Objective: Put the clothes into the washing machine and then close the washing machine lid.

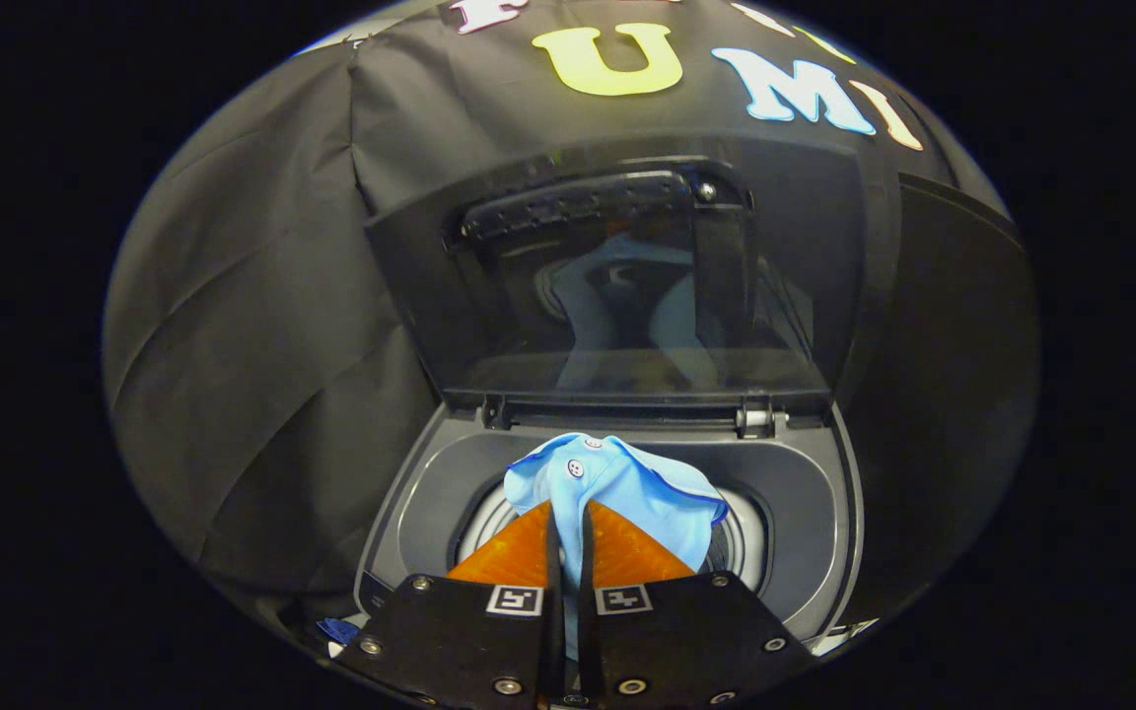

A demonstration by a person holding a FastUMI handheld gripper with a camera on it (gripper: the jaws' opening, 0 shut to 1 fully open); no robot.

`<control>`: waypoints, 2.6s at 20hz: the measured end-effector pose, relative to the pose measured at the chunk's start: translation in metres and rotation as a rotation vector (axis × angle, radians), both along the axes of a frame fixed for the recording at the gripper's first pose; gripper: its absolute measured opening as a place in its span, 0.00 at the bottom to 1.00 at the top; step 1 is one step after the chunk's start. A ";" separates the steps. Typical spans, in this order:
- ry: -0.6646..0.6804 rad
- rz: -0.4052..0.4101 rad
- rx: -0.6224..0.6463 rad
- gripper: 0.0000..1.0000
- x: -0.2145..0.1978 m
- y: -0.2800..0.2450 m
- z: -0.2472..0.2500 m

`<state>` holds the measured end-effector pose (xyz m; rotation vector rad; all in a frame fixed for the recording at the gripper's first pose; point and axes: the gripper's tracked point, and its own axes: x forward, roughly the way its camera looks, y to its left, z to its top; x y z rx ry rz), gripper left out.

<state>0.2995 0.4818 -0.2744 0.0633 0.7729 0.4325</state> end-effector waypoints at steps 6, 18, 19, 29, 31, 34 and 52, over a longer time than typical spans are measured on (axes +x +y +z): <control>0.009 -0.002 -0.053 0.29 -0.006 -0.001 -0.018; -0.275 -0.053 -0.055 0.96 0.009 -0.011 0.053; -0.322 -0.058 -0.049 0.96 0.011 -0.011 0.067; -0.604 -0.098 0.003 0.96 0.057 0.004 0.172; -0.619 -0.117 0.017 0.96 0.071 0.009 0.183; -0.650 -0.148 0.016 0.96 0.093 0.012 0.201; -0.442 -0.221 -0.056 0.96 0.201 0.032 0.174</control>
